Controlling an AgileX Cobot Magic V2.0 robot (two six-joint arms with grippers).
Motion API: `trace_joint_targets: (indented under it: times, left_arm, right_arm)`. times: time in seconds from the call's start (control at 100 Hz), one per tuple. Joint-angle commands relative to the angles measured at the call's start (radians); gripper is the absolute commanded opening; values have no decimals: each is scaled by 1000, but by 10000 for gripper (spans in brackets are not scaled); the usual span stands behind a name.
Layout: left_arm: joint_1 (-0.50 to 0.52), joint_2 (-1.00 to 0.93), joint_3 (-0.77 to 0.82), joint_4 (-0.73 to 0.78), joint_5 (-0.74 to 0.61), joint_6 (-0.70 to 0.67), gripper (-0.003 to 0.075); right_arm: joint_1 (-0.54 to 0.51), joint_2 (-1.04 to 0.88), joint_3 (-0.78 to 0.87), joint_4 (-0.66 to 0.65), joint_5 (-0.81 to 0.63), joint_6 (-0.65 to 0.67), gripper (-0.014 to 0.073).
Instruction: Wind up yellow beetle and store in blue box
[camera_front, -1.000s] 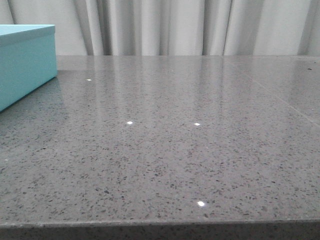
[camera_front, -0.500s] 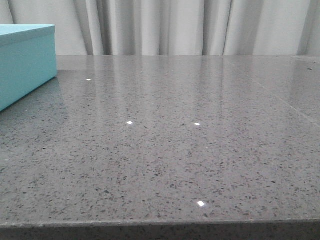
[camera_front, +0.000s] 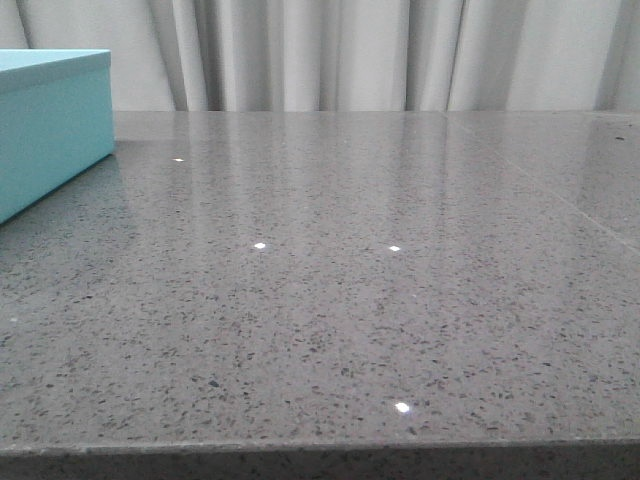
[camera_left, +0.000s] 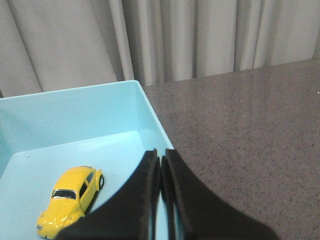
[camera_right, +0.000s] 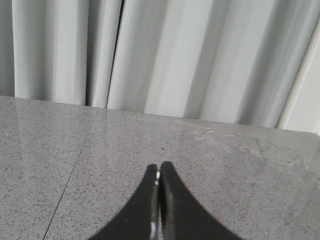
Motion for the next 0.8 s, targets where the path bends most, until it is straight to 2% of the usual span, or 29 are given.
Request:
trace_joint_targets:
  times: [0.0,0.09,0.16,0.24,0.34,0.46,0.79]
  left_arm:
    - [-18,2,-24,176,-40,-192,-20]
    - [-26,-14,-24,443,-40,-483,-20]
    - [-27,-33,-18,622,-42,-659,-20]
    - [-27,-62,4,791,-72,-795,-20]
    - [-27,-111,53,927,-159,-935,-20]
    - [-27,-178,128,973,-234,-975,-20]
    - [-27,-350,308,1079,-258,-979,-20]
  right_arm:
    - [-7,9,-25,-63,-19,-2,-115]
    - [-7,9,-25,-63,-19,-2,-115]
    - [-7,9,-25,-63,-19,-2,-115]
    - [-7,9,-25,-63,-19,-2,-115]
    - [-7,9,-25,-63,-19,-2,-115]
    - [-7,9,-25,-63,-19,-2,-115]
    - [-7,9,-25,-63,-19,-2,-115]
